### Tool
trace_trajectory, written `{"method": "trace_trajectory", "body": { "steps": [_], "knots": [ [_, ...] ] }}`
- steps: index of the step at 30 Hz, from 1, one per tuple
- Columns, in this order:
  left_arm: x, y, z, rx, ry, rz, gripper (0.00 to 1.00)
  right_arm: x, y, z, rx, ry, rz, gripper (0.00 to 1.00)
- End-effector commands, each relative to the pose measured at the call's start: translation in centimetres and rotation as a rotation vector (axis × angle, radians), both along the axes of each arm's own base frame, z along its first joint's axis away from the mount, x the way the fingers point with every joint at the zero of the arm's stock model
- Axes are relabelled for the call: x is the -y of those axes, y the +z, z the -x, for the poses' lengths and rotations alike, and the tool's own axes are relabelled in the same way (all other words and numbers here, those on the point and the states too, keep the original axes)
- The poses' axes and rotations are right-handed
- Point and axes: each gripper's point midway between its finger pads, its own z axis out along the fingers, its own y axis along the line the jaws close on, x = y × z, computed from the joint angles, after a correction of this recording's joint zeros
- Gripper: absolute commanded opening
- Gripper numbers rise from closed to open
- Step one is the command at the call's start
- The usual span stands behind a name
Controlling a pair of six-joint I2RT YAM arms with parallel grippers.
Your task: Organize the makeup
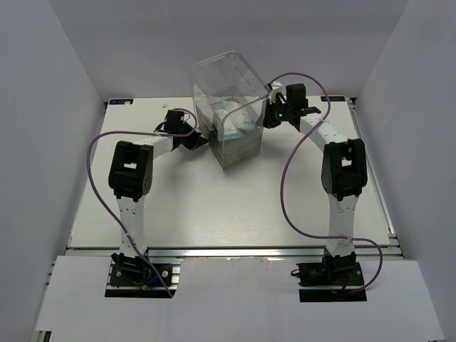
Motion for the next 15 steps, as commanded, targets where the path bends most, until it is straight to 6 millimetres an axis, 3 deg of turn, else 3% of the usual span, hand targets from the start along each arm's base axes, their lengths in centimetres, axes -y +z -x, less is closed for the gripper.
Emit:
{"method": "trace_trajectory", "body": {
  "steps": [1, 4, 6, 8, 9, 10, 11, 12, 14, 15],
  "knots": [
    [1.6, 3.0, -1.5, 0.085, -0.024, 0.047, 0.08, -1.8, 2.1, 1.4, 0.009, 0.064, -0.043, 0.14],
    [-0.2, 3.1, -1.1, 0.065, 0.029, -0.044, 0.08, -0.7, 2.8, 0.8, 0.034, 0.023, -0.026, 0.31],
    [-1.8, 3.3, -0.7, 0.06, 0.07, -0.086, 0.14, 0.9, 3.7, 0.1, 0.045, -0.023, -0.025, 0.44],
    [-3.9, 4.8, -0.6, 0.082, 0.128, -0.12, 0.21, 2.9, 3.9, -0.6, 0.048, -0.07, -0.02, 0.52],
    [-4.8, 4.3, 0.0, 0.068, 0.146, -0.137, 0.25, 3.7, 4.4, -0.7, 0.057, -0.085, -0.019, 0.6],
    [-5.4, 5.9, 0.1, 0.104, 0.164, -0.137, 0.3, 4.4, 4.6, -0.8, 0.06, -0.097, -0.016, 0.64],
    [-6.3, 6.3, 0.2, 0.119, 0.179, -0.151, 0.32, 5.5, 4.7, -1.1, 0.06, -0.112, -0.008, 0.67],
    [-6.7, 5.9, 0.9, 0.114, 0.18, -0.161, 0.4, 6.1, 4.7, -0.8, 0.046, -0.116, 0.001, 0.74],
    [-7.3, 8.5, 1.2, 0.202, 0.175, -0.172, 0.51, 7.4, 4.9, -0.7, 0.038, -0.135, 0.01, 0.87],
    [-7.7, 8.5, 1.8, 0.214, 0.176, -0.188, 0.63, 7.9, 5.6, -0.3, 0.044, -0.139, 0.014, 0.89]
  ]
}}
